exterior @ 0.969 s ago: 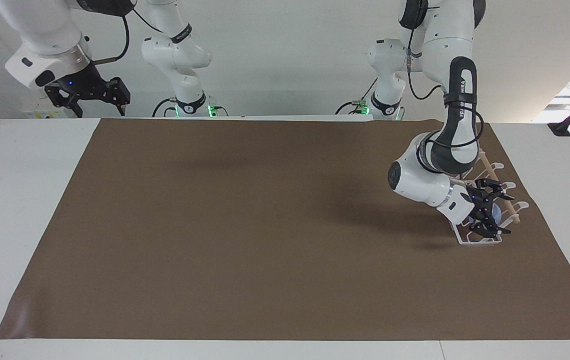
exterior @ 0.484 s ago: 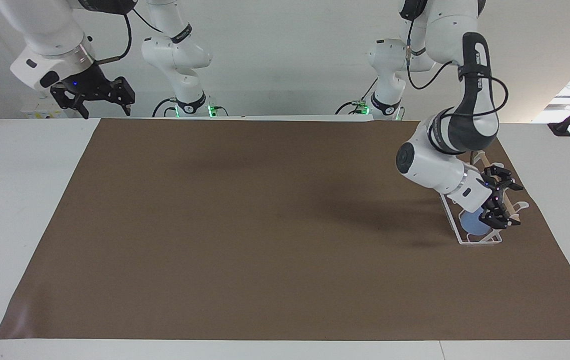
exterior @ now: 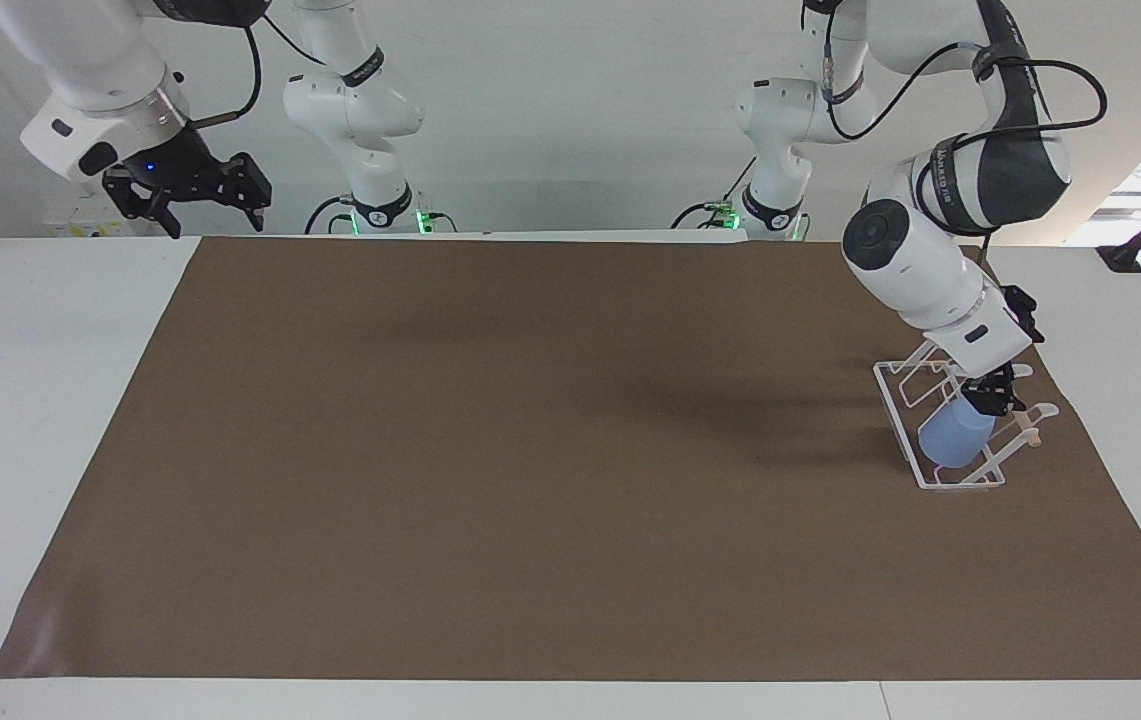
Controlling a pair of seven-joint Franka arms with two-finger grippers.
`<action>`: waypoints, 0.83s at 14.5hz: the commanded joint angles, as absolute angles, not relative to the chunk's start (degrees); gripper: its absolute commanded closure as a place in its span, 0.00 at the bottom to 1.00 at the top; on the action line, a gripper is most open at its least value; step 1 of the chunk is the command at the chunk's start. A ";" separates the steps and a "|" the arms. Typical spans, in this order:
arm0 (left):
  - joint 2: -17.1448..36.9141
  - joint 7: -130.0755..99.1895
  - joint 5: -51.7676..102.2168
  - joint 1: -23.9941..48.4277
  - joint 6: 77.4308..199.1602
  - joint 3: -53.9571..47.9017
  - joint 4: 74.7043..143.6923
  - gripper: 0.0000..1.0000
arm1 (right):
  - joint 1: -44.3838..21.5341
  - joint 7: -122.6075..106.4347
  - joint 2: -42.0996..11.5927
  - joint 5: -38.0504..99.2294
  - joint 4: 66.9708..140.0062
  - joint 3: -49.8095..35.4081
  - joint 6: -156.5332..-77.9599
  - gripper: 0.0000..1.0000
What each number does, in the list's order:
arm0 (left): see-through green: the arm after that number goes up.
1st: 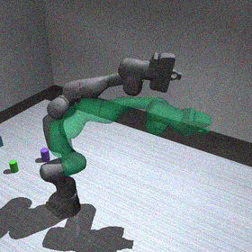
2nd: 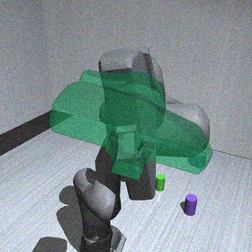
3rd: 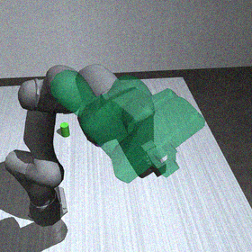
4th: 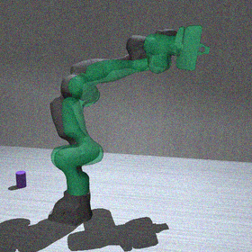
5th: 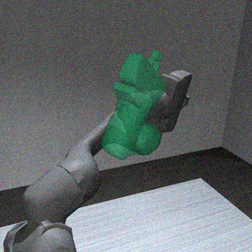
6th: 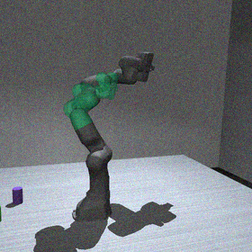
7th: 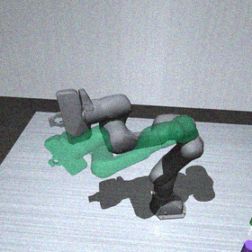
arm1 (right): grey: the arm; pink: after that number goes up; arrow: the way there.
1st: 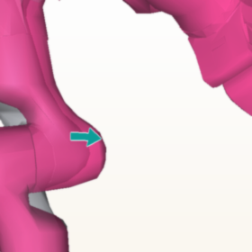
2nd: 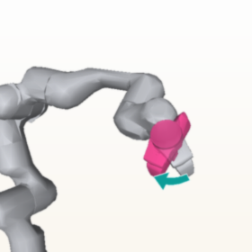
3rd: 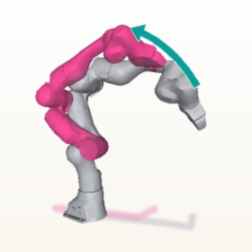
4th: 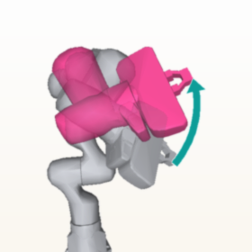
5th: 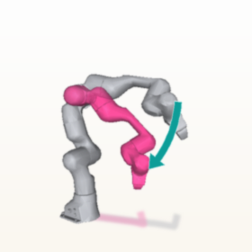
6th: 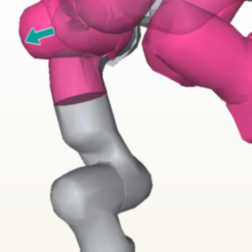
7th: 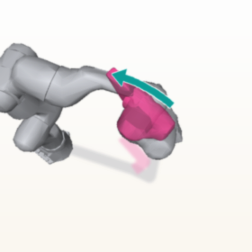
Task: Hang cup on cup holder
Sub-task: 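Release the cup on the rack and retract the left gripper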
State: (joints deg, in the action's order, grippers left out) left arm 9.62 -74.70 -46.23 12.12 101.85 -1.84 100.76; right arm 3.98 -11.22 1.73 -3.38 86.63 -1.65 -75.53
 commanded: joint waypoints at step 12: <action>-3.86 -18.90 -6.70 0.79 90.79 -1.58 100.28 0.00 | 4.13 -11.60 2.99 -2.55 88.07 -1.67 -75.59 0.01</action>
State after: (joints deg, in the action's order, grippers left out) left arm -1.79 -22.29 -10.62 0.31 92.20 -1.50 99.30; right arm 3.87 -11.22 1.73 -3.37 86.68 -1.67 -75.53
